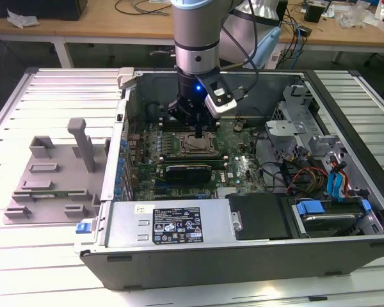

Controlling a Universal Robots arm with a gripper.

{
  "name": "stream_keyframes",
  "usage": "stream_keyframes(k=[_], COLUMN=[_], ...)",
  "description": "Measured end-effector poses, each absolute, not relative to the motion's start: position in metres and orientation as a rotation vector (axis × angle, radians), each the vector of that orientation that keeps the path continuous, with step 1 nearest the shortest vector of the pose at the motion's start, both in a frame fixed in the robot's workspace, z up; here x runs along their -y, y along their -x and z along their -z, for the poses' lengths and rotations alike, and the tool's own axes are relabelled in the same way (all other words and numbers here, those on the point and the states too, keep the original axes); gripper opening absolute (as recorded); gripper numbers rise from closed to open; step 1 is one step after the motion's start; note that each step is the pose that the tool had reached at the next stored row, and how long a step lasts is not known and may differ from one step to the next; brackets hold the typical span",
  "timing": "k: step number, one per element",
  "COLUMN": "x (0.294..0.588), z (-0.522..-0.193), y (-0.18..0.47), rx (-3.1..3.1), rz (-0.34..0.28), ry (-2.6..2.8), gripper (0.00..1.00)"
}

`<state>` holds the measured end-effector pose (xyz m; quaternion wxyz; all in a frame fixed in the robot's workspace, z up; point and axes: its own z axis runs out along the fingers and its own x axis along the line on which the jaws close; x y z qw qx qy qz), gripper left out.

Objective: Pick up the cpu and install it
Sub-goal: 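Install the first cpu locking lever, then install the second cpu locking lever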

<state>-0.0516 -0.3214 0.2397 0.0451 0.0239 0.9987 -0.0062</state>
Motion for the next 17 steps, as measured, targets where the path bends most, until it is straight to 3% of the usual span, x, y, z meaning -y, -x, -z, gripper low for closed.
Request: stream_keyframes(k=[17], x=[0.3223], z=[-0.2492], y=[0.0516], rx=[-3.05], rz=[0.02], ry=[-0.073], gripper=[0.11])
